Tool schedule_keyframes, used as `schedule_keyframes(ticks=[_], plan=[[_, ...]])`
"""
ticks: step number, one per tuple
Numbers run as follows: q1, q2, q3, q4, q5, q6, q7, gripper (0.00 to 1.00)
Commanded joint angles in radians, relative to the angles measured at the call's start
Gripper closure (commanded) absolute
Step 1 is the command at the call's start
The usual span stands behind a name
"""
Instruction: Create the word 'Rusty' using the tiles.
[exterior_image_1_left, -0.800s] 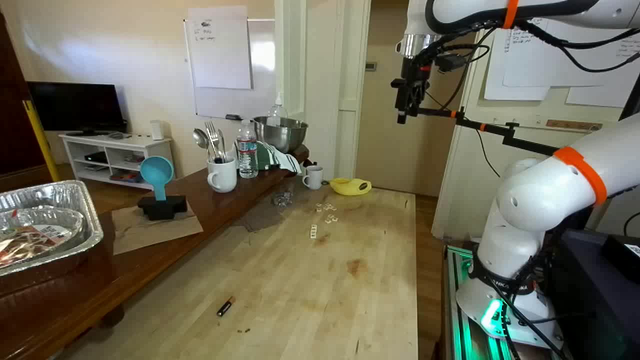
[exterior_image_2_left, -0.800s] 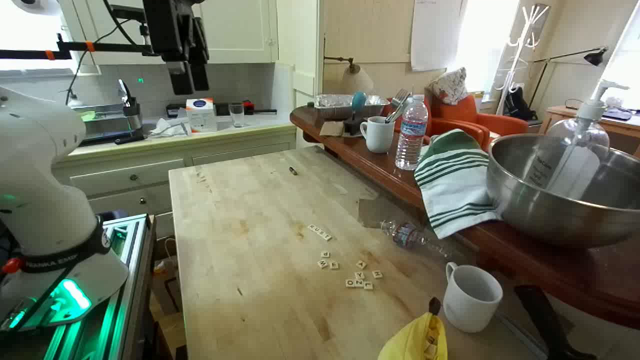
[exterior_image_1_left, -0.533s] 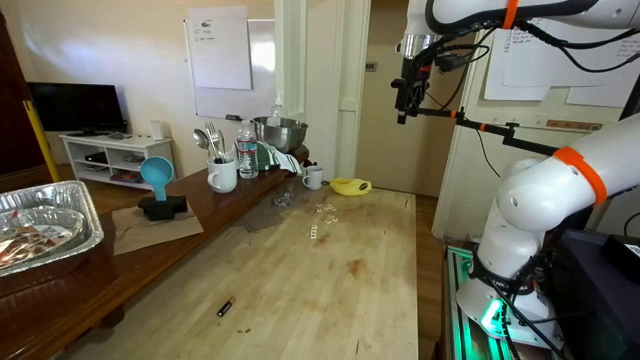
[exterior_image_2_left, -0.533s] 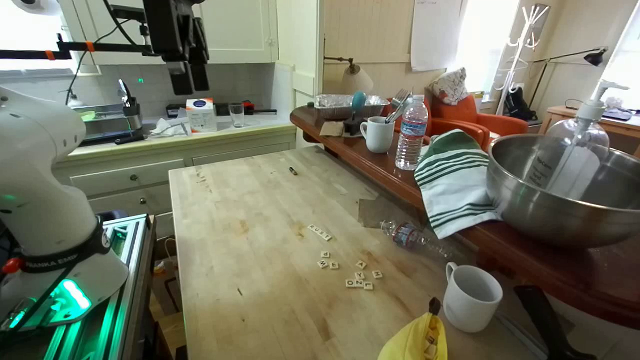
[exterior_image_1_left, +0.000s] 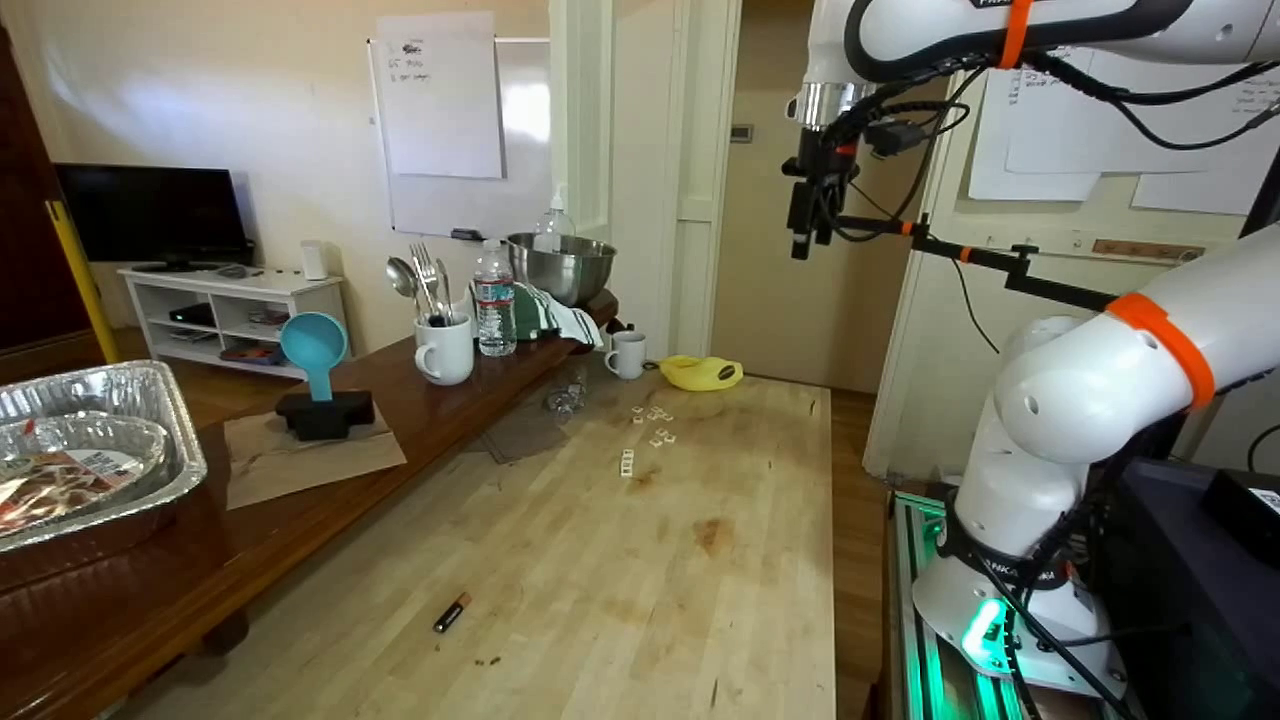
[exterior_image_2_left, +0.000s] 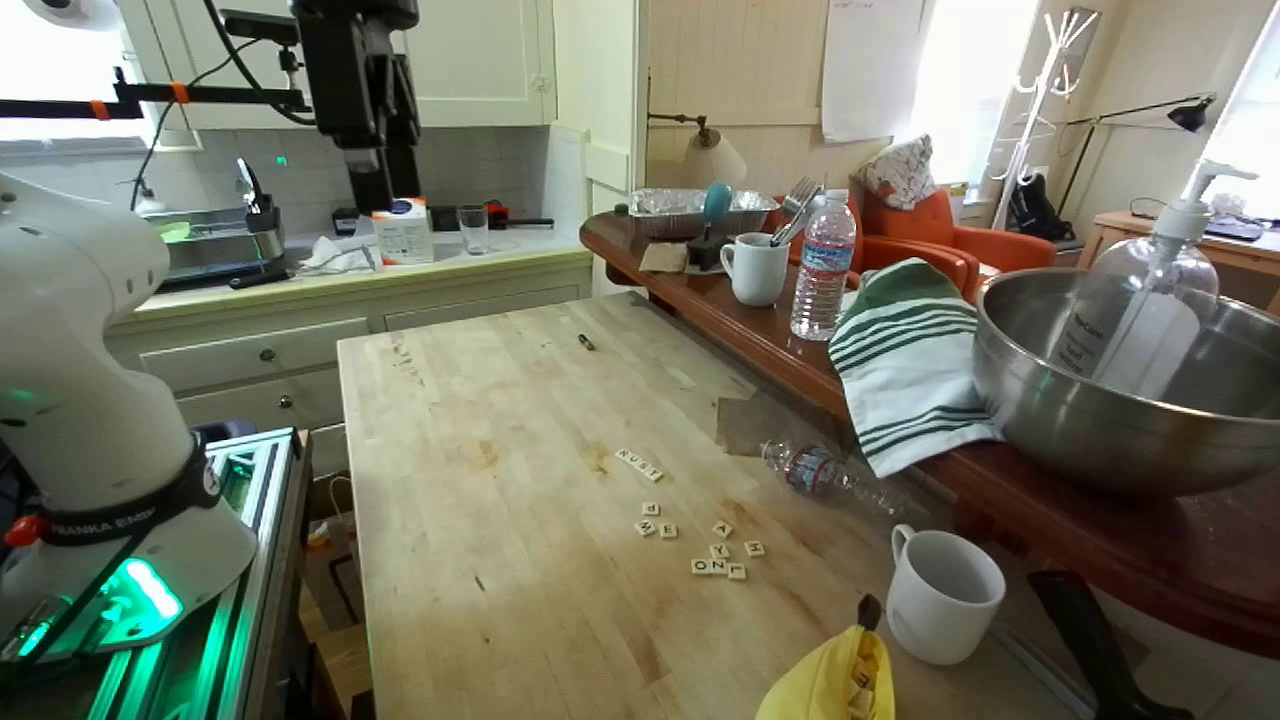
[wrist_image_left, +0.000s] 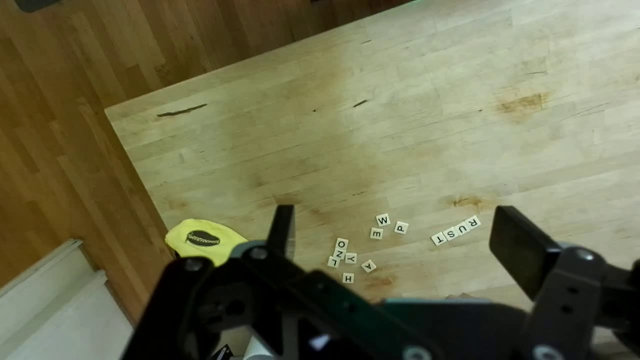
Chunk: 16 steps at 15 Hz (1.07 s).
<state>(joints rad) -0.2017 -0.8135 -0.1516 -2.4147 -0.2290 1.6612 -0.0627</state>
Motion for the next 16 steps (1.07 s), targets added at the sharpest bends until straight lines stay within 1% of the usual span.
schedule_keyframes(ticks=[1,4,7,10,11,12,14,16], plan=[[0.051,0.046,-0.071,-0.057,0.03,0.122,-0.065,0.0],[0.076,0.098,-0.117,-0.105,0.05,0.293,-0.14,0.0],[0.116,0.183,-0.153,-0.124,0.098,0.397,-0.241,0.0],[0.154,0.289,-0.17,-0.109,0.153,0.425,-0.35,0.0],[0.151,0.341,-0.156,-0.086,0.155,0.403,-0.347,0.0],[0.113,0.25,-0.13,-0.126,0.138,0.402,-0.312,0.0],[0.112,0.282,-0.122,-0.121,0.14,0.403,-0.315,0.0],[0.109,0.274,-0.121,-0.12,0.139,0.403,-0.314,0.0]])
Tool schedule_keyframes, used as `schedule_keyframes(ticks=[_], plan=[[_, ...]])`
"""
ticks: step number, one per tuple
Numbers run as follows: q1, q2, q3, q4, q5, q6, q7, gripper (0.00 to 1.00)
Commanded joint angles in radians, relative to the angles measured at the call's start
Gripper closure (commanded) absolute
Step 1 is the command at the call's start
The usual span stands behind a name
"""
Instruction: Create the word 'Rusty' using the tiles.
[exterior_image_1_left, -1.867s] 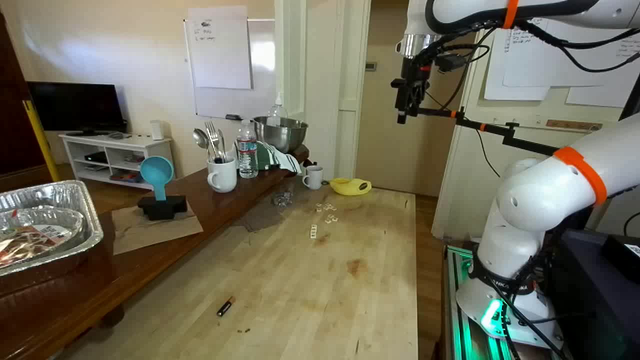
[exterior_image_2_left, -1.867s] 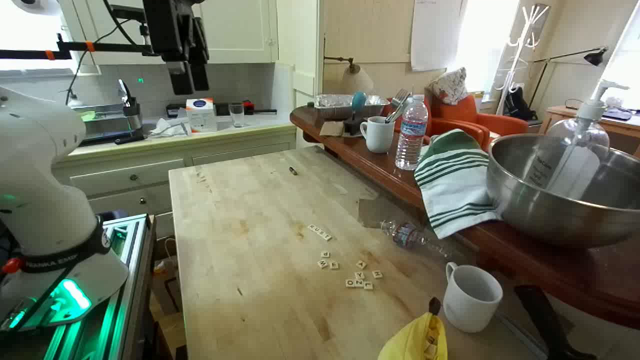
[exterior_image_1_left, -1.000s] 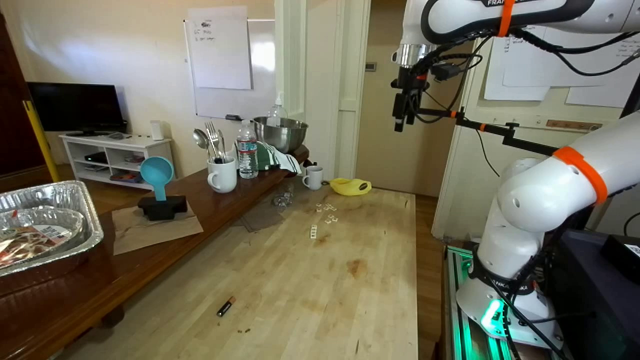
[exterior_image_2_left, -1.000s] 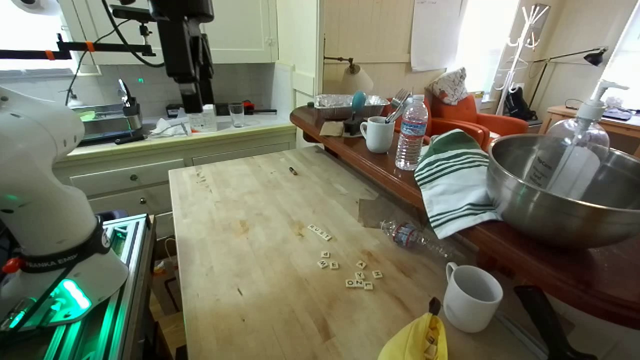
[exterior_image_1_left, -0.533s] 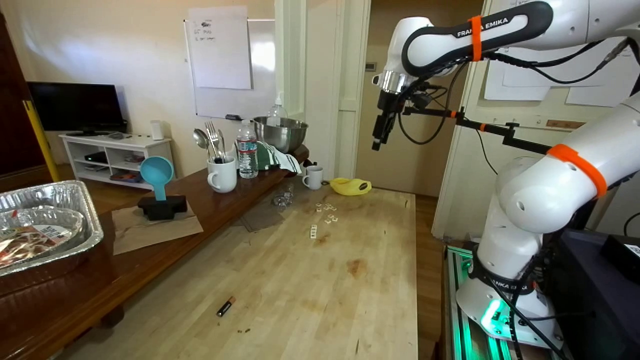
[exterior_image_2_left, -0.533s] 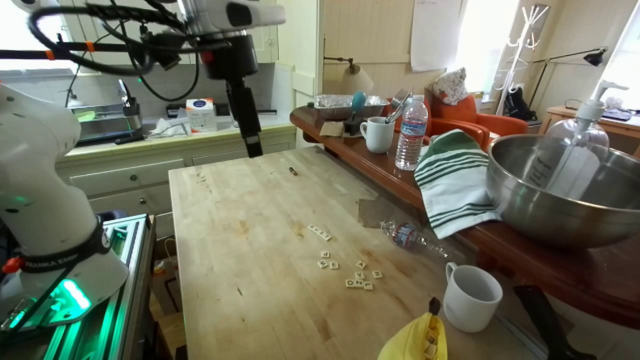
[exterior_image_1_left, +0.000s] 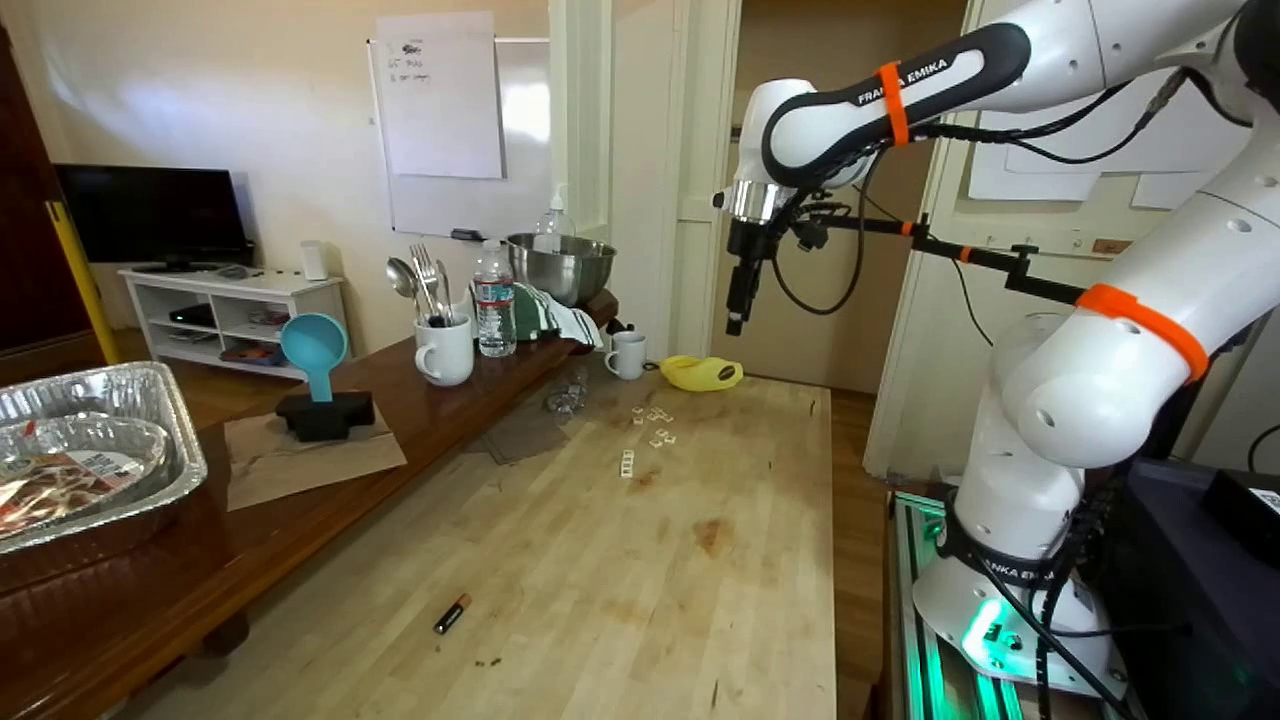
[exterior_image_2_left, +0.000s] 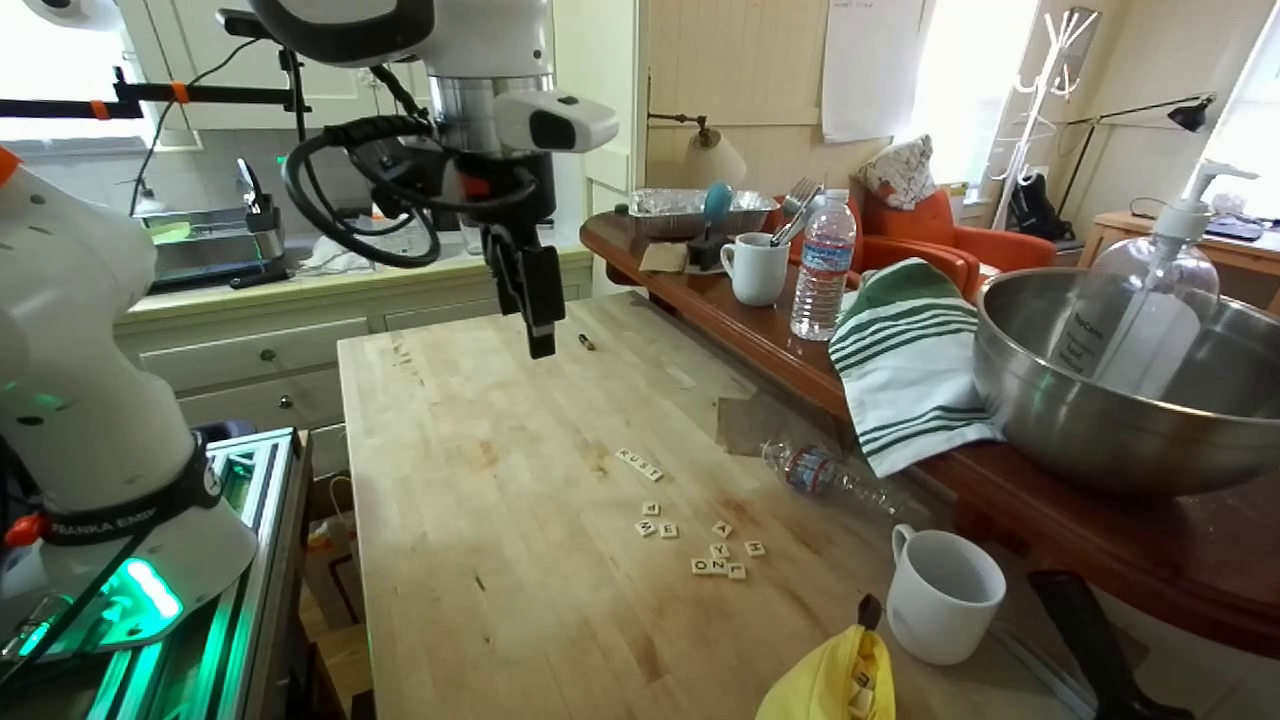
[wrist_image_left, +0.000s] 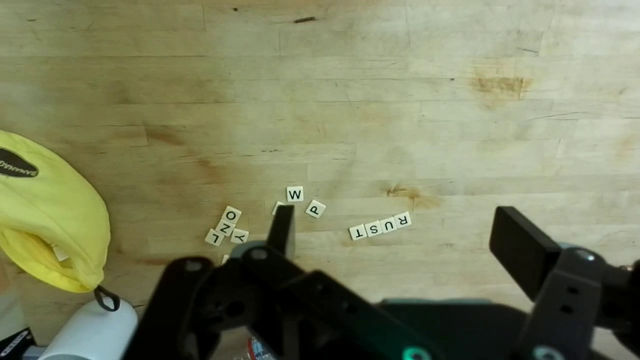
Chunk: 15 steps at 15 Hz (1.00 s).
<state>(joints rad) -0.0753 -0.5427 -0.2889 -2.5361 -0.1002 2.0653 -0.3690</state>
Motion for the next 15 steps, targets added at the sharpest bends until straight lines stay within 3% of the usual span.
schedule_keyframes(ticks=[1,4,8,12,15], plan=[[-0.019,-0.004,0.016,0.001,0.01,-0.001,-0.008,0.0],[-0.024,0.03,0.008,0.004,0.003,0.054,-0.007,0.0],[-0.021,0.127,-0.016,0.006,0.013,0.267,-0.042,0.0],[-0.018,0.257,-0.054,0.015,0.02,0.467,-0.147,0.0],[-0.003,0.343,-0.098,0.036,0.097,0.521,-0.265,0.0]])
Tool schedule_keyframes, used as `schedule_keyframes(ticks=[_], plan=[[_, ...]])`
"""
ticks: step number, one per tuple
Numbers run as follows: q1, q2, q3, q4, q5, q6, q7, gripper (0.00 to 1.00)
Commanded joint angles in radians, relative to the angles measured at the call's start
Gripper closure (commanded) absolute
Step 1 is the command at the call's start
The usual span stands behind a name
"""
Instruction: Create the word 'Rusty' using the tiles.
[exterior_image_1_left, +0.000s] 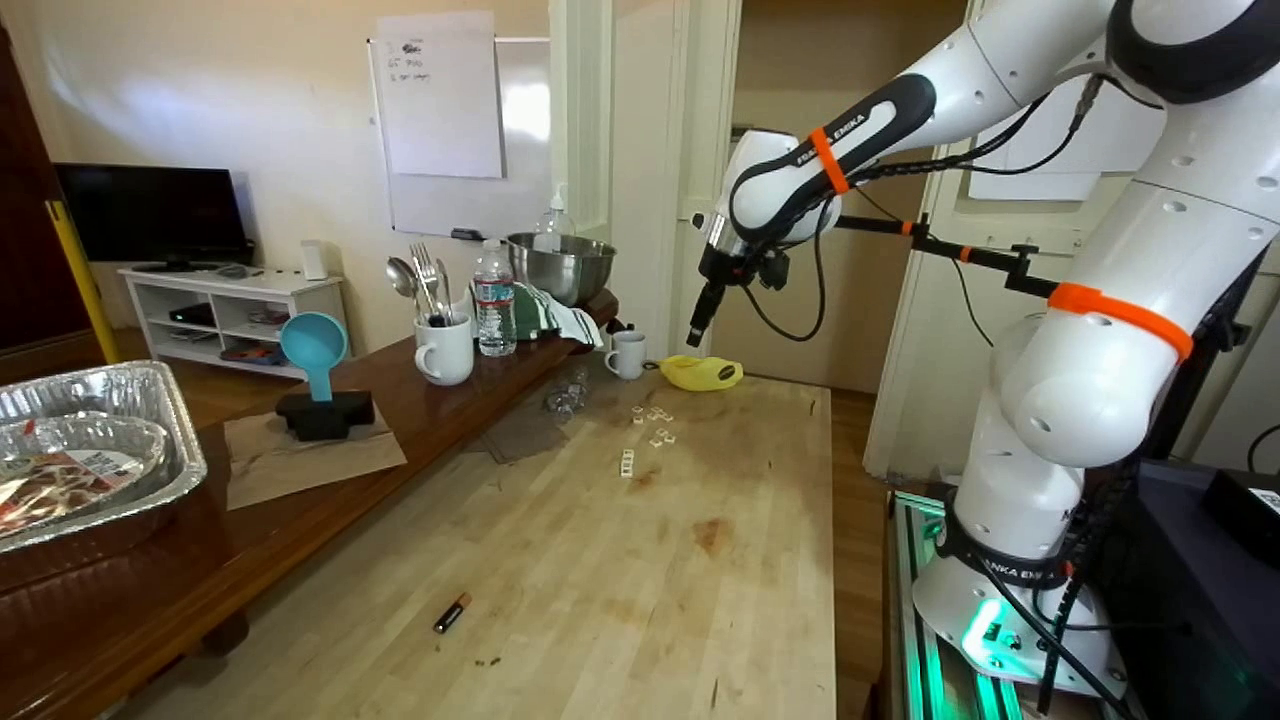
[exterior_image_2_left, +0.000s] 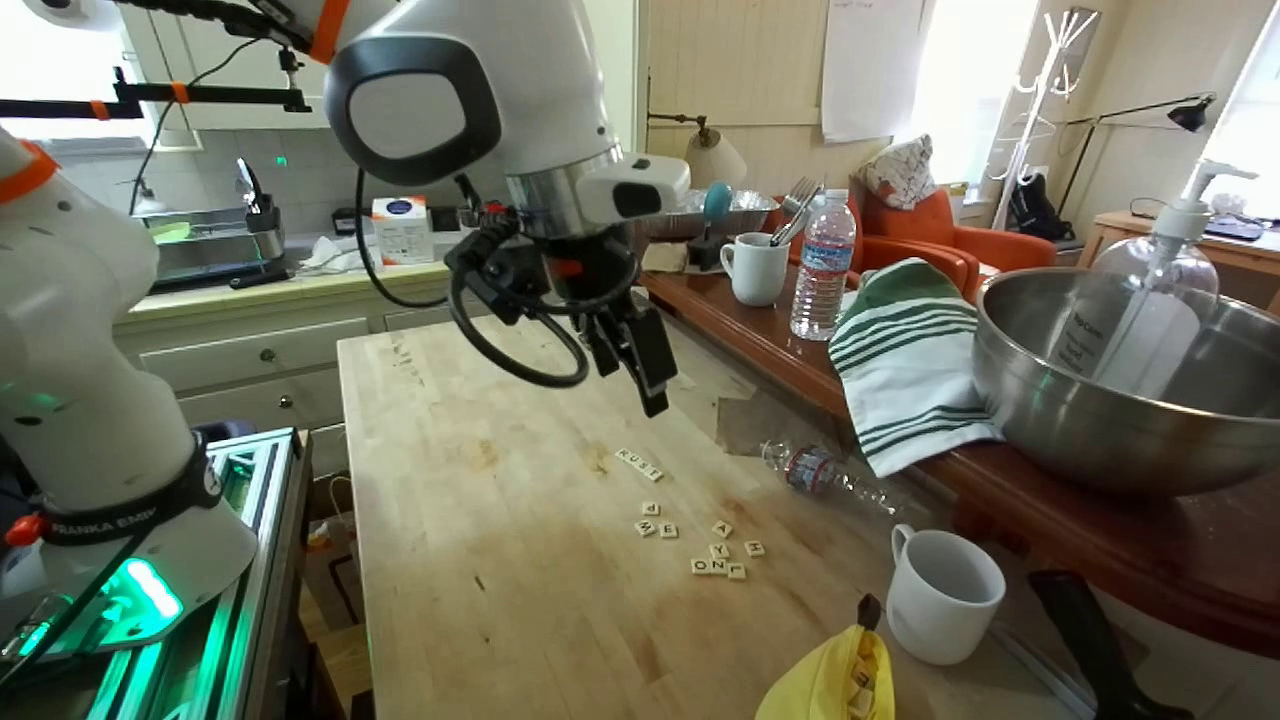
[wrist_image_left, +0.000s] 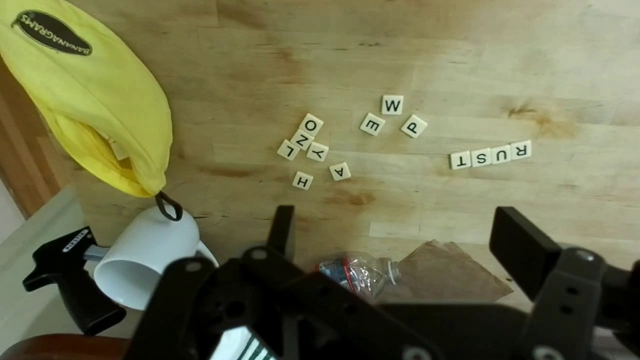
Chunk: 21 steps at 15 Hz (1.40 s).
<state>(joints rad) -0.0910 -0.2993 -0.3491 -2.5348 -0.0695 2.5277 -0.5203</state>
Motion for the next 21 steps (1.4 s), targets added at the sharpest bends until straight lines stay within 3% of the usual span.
schedule_keyframes(ticks=[1,7,9,10,16,21], plan=[[0.009,0.128,-0.042,0.043,0.084,0.073,-0.145,0.0],[-0.015,0.295,-0.025,0.124,0.297,0.081,-0.359,0.0],[-0.043,0.358,-0.001,0.165,0.344,0.096,-0.369,0.0],[-0.059,0.274,0.019,0.107,0.281,0.079,-0.325,0.0],[-0.08,0.286,0.043,0.12,0.283,0.078,-0.325,0.0],[-0.104,0.41,0.074,0.18,0.313,0.099,-0.379,0.0]])
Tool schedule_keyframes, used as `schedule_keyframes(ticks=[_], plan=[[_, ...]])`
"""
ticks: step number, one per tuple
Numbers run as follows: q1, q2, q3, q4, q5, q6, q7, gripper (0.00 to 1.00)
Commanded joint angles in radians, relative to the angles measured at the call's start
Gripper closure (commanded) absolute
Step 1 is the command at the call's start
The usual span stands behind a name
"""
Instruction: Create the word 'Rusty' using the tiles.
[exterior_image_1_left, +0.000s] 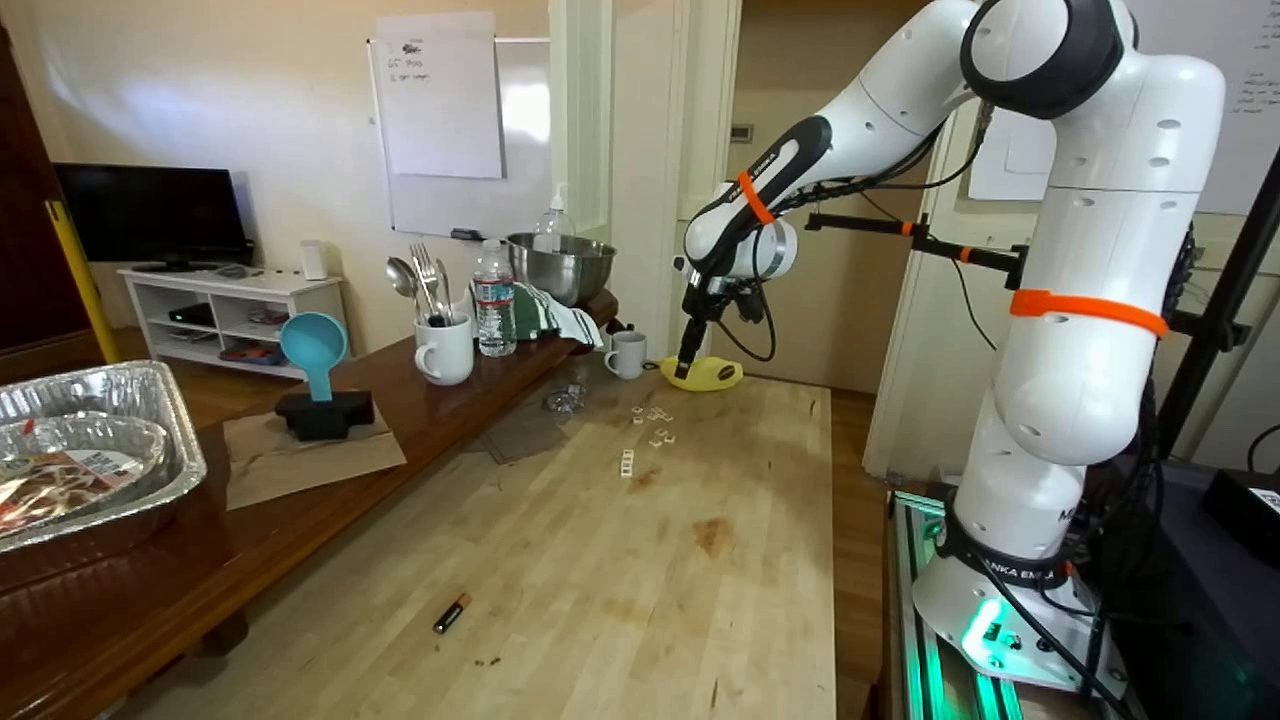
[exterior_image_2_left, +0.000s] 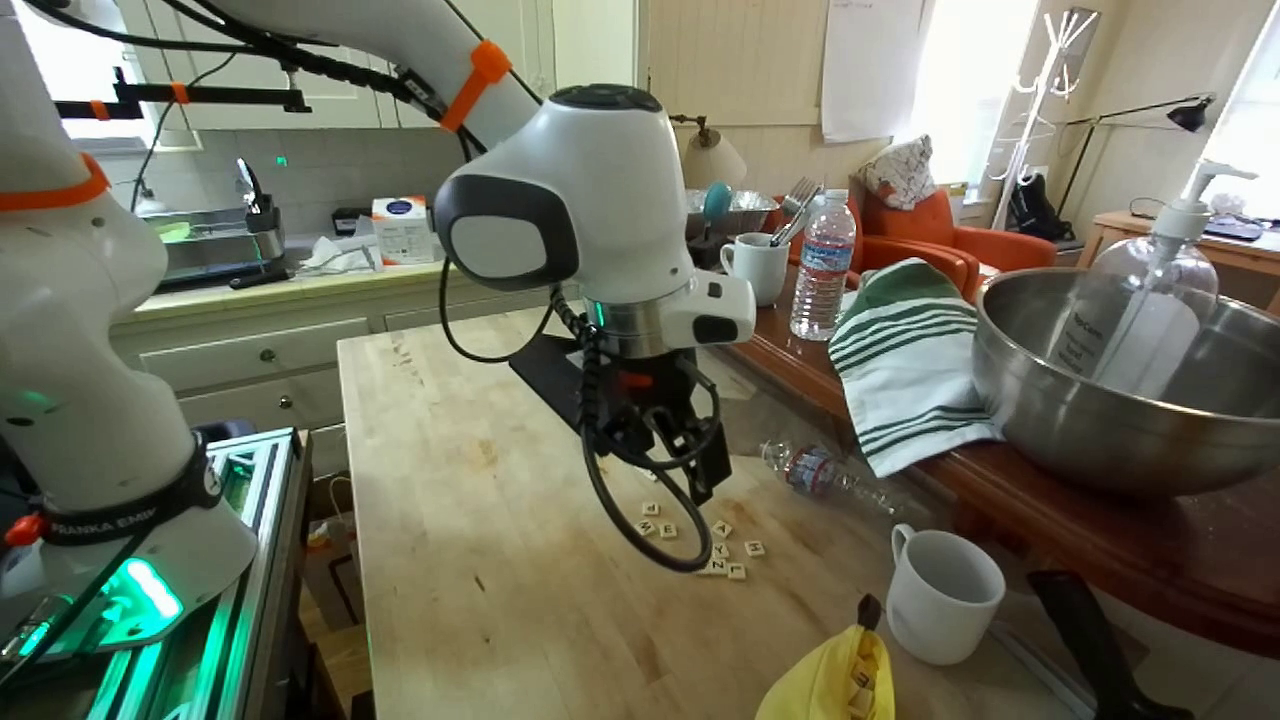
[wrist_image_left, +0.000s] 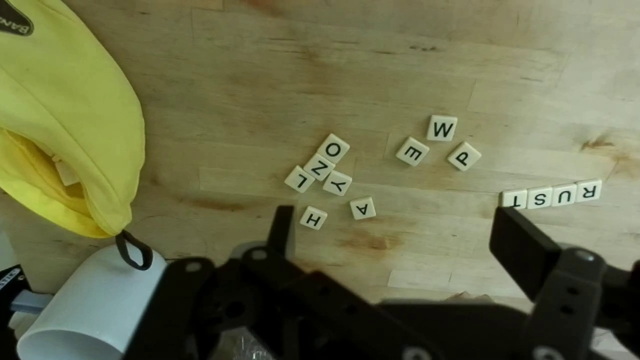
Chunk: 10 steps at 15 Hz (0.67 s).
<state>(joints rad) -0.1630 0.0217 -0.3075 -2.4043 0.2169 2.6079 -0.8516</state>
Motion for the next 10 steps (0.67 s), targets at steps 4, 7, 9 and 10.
schedule_keyframes(ticks=[4,7,9,10], plan=[[-0.075,0.176,0.081,0.106,0.041,0.025,-0.099,0.28],[-0.115,0.235,0.125,0.145,0.05,0.041,-0.139,0.53],[-0.143,0.269,0.157,0.165,0.055,0.066,-0.162,0.69],[-0.158,0.285,0.174,0.174,0.06,0.08,-0.175,0.75]])
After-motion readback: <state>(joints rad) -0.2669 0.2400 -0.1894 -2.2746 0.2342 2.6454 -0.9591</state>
